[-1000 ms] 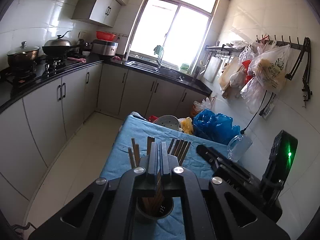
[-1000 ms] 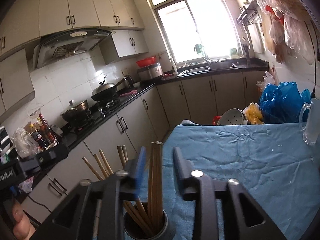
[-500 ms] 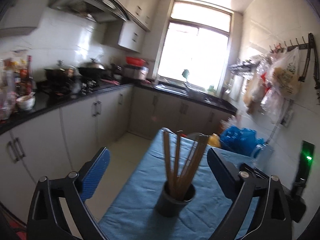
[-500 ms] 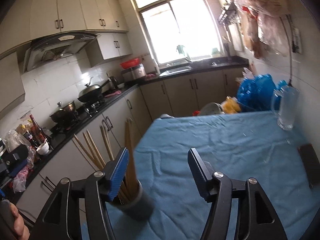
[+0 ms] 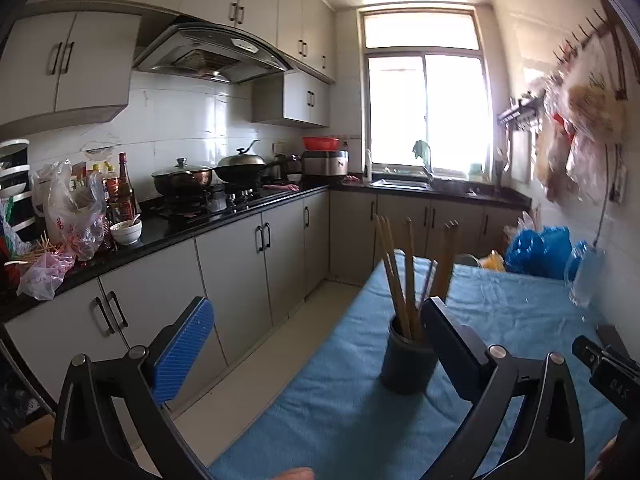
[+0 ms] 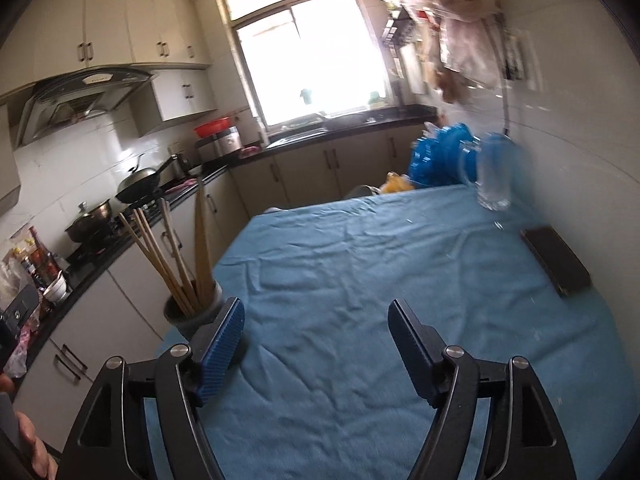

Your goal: Organize utensils

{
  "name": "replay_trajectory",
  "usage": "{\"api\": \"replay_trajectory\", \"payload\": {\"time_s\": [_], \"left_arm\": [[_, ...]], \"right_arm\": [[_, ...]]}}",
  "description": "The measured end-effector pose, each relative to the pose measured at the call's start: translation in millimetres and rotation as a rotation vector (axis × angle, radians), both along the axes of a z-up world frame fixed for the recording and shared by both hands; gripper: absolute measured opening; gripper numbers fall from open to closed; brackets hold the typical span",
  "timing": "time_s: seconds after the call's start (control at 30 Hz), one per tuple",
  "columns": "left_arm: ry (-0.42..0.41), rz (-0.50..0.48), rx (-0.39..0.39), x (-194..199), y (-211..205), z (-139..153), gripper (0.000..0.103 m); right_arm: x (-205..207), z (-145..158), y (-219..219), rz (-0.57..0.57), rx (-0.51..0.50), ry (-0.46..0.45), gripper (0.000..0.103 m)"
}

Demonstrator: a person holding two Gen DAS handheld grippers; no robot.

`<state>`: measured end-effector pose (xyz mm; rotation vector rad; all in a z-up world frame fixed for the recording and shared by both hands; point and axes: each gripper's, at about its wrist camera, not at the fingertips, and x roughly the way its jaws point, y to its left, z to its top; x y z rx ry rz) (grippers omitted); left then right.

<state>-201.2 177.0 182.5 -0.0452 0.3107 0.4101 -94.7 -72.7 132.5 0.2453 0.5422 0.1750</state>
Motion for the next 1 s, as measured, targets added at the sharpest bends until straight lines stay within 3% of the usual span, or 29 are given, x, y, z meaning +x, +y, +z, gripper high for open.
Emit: {"api": "replay_trajectory", "payload": {"time_s": [0.23,0.43,0.7,1.0], "left_arm": [[0.015,-0.032,0.044,-14.8,-22.4,-11.2,0.103],[0.021,-0.064,-0.017,-21.7,-31.2,-22.5,0.103],[0.169,-0.101,0.008,-2.9,-46.7,-51.0,0.103],[0.243,-0.12,-0.028,7.9,-41.2,-71.1,0.103]], "right_arm": [[-24.5,-17.0,-15.2,-0.055,-0.004,0.01,0.08],[-44.2,-22.9,-16.2,-0.058,-0.04,-0.019,0.083],[-58.9,-28.7,-10.5,-0.049,-0.11,-0.062,0.087],[-54.6,-39.3,-3.4,-0.032,-0.158,-0.033,0.087]]}}
